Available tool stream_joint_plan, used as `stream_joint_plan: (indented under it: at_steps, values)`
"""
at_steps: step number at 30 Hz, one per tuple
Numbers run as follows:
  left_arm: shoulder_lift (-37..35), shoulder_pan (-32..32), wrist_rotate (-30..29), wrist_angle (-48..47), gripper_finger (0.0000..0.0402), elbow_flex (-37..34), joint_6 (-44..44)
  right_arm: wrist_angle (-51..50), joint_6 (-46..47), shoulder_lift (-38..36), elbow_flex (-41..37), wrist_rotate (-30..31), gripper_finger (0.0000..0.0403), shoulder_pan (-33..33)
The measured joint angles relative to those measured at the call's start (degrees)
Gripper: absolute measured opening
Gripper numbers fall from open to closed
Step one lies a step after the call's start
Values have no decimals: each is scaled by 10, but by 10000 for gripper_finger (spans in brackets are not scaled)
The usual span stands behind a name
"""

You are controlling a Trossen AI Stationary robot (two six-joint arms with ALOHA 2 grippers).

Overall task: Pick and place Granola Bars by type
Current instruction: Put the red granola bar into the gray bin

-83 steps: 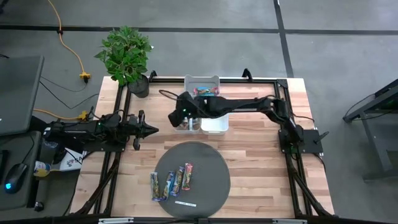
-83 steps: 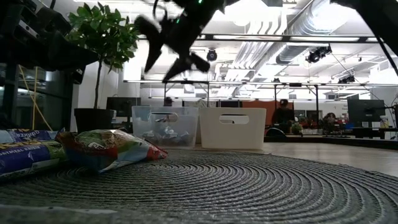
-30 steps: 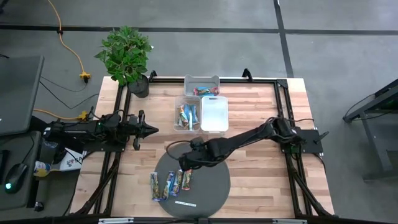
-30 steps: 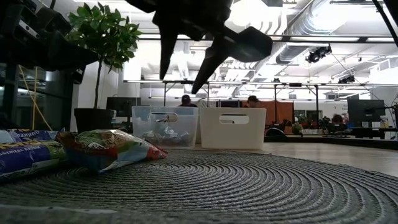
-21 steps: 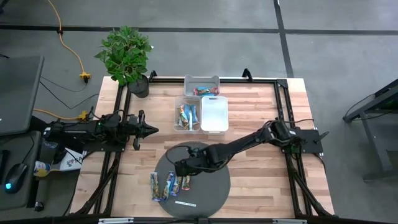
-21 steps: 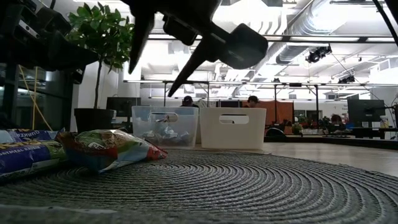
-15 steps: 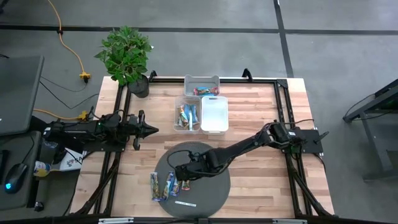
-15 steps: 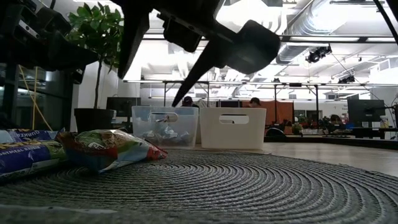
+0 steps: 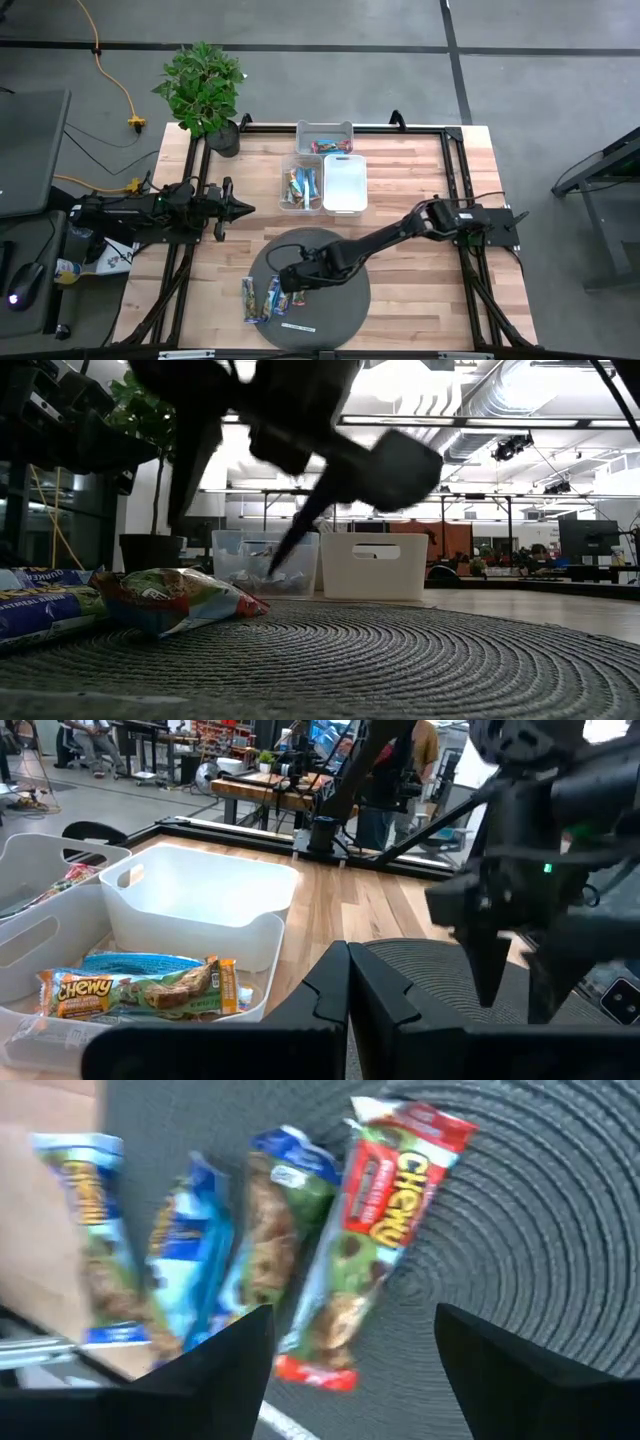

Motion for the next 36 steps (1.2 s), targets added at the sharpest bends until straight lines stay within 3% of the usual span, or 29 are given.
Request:
stream_joint_plan:
  at_steps: [25, 36]
  values:
    - [0, 0, 0, 0, 0, 0, 0, 27, 21, 37, 1, -18, 256, -14]
    - [0, 0, 0, 0, 0, 0, 0, 23, 2, 38, 1, -35, 170, -27]
